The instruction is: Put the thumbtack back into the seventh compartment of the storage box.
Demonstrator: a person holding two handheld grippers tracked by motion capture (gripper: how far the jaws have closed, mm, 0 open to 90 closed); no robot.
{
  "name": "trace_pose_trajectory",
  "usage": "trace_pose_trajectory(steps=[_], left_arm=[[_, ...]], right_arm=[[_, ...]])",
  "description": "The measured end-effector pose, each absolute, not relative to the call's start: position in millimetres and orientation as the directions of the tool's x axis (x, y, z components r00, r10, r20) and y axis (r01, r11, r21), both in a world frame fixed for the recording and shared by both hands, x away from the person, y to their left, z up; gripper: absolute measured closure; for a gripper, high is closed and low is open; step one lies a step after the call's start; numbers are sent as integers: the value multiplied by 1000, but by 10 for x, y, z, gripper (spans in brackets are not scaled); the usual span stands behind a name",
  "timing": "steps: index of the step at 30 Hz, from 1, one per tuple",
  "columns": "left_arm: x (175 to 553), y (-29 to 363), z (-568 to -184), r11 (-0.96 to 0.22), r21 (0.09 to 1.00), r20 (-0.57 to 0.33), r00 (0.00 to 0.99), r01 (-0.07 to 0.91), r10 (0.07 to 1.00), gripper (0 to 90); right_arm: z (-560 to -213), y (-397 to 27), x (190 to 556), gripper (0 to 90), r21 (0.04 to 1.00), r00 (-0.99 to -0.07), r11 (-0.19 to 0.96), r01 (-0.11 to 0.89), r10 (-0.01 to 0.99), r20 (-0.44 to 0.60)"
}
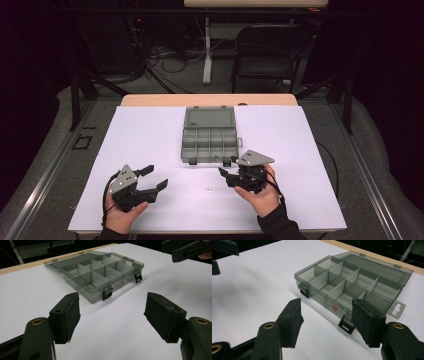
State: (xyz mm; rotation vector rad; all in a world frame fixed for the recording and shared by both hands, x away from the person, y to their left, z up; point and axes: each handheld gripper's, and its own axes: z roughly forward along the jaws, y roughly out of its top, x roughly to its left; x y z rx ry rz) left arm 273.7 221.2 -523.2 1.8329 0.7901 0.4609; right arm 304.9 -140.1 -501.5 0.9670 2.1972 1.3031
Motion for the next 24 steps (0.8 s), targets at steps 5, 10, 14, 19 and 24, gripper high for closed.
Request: trace_pose_trajectory(steps=[5, 10, 14, 19, 24], left_arm=[[2730, 2206, -5229, -248, 921, -43, 712, 300, 701, 281], [2728, 2207, -5226, -253, 921, -36, 713, 296, 700, 281], [2725, 2211, -5223, -248, 921, -41, 710, 299, 703, 281], [2722, 2208, -5221, -253, 922, -35, 713, 294, 701, 281], [2721, 2210, -5220, -251, 922, -36, 710, 295, 703, 281]], right_arm=[[-5147, -1373, 2978, 410, 882, -697, 317, 349, 717, 18], [-5256, -1326, 2952, 410, 869, -707, 335, 365, 707, 25], [-5295, -1311, 2931, 416, 868, -713, 337, 365, 701, 27], [-5338, -1300, 2912, 437, 860, -722, 353, 368, 691, 25], [-5363, -1292, 2911, 472, 855, -728, 358, 376, 685, 33]])
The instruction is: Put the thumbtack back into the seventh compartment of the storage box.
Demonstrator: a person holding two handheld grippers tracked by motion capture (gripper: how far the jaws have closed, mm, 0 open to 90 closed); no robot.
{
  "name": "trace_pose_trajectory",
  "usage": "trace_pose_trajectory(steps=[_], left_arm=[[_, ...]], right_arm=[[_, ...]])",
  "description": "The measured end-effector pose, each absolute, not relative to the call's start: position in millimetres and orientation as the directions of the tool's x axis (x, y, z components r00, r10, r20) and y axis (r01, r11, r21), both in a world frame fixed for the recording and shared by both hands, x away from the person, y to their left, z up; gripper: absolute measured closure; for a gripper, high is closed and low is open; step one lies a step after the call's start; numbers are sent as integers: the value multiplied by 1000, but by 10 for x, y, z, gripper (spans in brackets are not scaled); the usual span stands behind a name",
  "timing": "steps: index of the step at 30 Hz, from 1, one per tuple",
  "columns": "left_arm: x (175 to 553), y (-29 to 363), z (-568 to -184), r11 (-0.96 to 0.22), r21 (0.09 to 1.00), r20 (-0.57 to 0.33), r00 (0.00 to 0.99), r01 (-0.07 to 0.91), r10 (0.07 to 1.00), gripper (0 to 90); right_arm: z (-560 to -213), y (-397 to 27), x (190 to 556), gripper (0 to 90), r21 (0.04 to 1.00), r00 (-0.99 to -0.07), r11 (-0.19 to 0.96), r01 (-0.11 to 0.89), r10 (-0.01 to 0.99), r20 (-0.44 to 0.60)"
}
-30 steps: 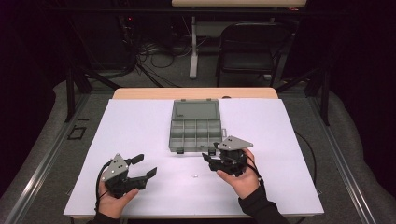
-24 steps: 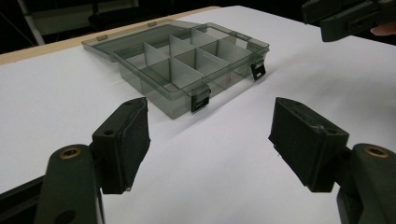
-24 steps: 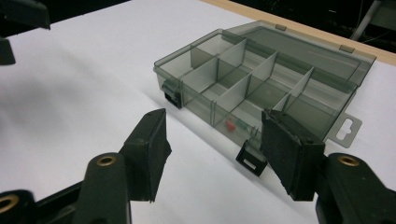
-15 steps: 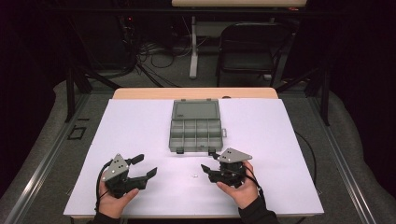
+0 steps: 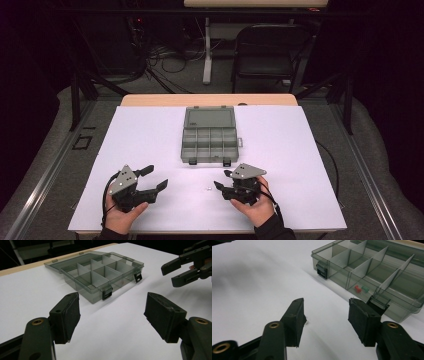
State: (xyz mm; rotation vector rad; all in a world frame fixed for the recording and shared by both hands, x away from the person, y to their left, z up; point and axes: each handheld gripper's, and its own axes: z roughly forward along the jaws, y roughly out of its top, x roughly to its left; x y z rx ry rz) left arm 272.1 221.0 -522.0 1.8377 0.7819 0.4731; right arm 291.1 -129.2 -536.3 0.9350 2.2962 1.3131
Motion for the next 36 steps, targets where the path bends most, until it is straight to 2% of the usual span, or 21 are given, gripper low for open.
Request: trace_pose_trajectory(steps=[11, 23, 36], left_arm=[[2724, 2204, -5222, -254, 921, -35, 713, 295, 700, 281], [2727, 2202, -5225, -260, 920, -32, 716, 294, 698, 282], [2723, 2193, -5227, -258, 919, -36, 715, 298, 699, 282]], right_arm=[[-5460, -1182, 2987, 568, 834, -736, 351, 425, 671, 92], [-5547, -920, 3002, 650, 803, -778, 430, 412, 625, 64], [-5630, -862, 3048, 708, 766, -783, 471, 438, 618, 68]])
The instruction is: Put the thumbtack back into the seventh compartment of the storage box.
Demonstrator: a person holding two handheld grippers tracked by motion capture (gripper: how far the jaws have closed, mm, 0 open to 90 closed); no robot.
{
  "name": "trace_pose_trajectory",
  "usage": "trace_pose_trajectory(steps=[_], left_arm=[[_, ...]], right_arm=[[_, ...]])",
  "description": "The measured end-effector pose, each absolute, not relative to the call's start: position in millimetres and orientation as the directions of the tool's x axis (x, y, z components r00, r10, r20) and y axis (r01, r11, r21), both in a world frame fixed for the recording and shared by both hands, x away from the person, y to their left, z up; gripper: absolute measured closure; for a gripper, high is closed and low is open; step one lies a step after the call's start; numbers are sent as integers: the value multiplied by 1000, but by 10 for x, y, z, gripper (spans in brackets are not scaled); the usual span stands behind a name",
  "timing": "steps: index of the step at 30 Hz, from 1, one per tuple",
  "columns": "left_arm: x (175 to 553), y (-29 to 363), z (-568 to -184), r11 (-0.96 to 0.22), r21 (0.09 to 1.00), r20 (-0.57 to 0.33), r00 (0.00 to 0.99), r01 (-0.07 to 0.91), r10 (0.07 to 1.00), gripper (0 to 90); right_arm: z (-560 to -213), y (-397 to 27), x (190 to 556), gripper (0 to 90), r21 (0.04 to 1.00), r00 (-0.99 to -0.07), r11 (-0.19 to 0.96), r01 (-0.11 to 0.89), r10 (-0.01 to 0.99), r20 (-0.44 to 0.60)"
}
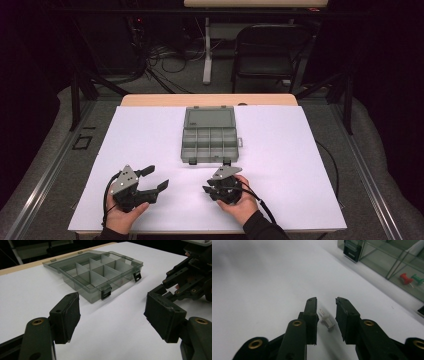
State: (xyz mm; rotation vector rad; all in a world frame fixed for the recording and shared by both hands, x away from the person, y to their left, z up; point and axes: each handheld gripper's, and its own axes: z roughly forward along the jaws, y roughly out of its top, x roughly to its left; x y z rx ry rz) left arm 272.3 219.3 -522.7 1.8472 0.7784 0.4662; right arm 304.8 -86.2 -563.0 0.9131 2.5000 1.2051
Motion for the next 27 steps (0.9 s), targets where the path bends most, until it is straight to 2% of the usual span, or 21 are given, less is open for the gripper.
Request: trace_pose_trajectory(steps=[17, 27], left_arm=[[2729, 2196, -5228, -258, 919, -36, 714, 299, 699, 282], [2731, 2193, -5230, -258, 919, -37, 715, 299, 698, 282]], right_arm=[[-5661, -812, 3017, 828, 752, -786, 494, 436, 616, 51], [-5658, -818, 3024, 834, 749, -780, 484, 452, 622, 69]])
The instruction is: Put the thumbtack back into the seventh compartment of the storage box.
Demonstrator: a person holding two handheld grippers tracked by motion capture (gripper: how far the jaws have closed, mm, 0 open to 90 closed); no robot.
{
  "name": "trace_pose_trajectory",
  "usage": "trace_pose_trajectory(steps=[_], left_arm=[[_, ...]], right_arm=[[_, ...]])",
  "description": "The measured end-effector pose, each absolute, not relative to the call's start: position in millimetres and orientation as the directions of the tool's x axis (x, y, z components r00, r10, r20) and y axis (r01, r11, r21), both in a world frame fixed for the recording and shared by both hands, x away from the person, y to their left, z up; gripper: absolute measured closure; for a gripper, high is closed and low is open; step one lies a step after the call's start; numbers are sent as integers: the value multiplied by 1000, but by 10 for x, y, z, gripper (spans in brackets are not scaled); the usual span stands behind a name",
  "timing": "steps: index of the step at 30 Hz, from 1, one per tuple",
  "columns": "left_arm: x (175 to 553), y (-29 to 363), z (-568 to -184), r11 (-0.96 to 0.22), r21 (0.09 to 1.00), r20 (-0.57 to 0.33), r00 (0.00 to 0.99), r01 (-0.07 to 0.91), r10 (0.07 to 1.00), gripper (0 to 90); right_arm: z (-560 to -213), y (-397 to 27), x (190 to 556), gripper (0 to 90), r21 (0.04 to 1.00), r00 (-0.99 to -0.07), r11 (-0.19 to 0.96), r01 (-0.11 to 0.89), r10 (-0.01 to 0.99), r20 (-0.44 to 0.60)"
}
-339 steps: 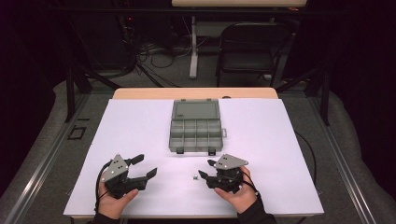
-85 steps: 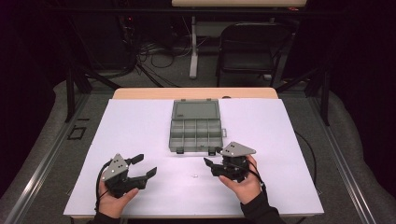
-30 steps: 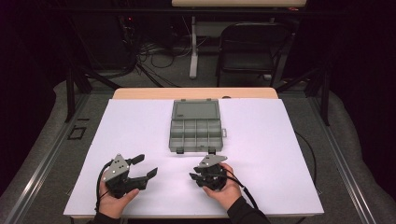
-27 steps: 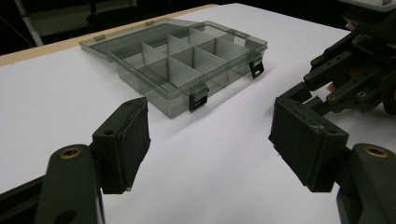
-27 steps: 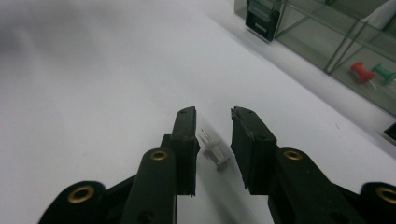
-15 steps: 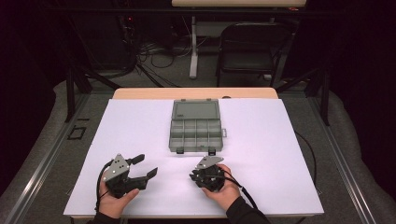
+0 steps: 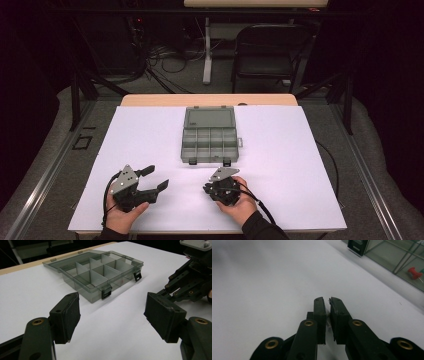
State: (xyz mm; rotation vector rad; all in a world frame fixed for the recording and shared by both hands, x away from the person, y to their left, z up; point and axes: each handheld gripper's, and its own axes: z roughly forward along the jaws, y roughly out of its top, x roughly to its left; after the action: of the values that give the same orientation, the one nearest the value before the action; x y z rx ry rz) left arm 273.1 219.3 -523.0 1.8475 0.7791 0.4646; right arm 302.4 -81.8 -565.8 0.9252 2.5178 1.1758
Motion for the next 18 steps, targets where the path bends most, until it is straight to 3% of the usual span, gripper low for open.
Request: trace_pose_trajectory(steps=[18], left_arm=[[2733, 2200, -5228, -258, 919, -34, 710, 299, 703, 282]], right_arm=[[-5559, -857, 3006, 835, 767, -778, 441, 466, 616, 119]])
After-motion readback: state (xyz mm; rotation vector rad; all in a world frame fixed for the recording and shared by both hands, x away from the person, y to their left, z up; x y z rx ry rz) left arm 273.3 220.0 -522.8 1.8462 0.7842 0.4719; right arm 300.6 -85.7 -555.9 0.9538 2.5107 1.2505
